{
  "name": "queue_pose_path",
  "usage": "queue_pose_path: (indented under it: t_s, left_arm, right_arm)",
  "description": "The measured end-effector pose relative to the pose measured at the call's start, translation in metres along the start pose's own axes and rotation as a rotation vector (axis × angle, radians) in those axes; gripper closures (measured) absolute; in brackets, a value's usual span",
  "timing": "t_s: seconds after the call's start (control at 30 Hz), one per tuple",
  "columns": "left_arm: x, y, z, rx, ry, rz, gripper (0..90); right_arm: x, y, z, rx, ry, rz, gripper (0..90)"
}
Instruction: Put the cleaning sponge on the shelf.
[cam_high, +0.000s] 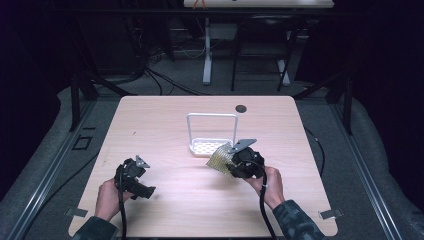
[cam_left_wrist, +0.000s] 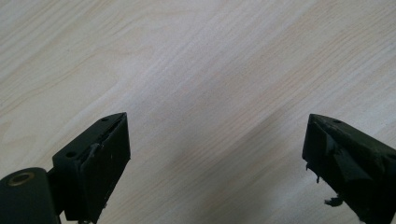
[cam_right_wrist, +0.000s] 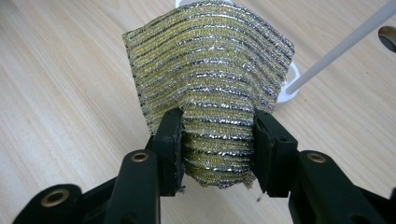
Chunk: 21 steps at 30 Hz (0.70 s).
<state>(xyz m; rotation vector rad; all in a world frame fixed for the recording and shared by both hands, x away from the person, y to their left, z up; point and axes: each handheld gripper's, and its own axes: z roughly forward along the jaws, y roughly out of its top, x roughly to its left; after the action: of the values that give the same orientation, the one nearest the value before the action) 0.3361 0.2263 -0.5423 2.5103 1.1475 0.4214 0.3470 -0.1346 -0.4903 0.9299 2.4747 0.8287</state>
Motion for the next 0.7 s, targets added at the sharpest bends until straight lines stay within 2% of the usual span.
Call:
queue_pose_path:
  t_s: [0.37,0.7]
  left_arm:
    - [0.001,0.0,-0.001,-0.001,-0.002,-0.003,7.6]
    - [0.001,-0.001,0.0,-0.001,-0.001,-0.004,7.6]
  right_arm:
    - [0.001,0.015,0.012,-0.025,-0.035,-0.008,58.3]
    - [0.0,0.026,0.027,-0.043,-0.051,0.005,58.3]
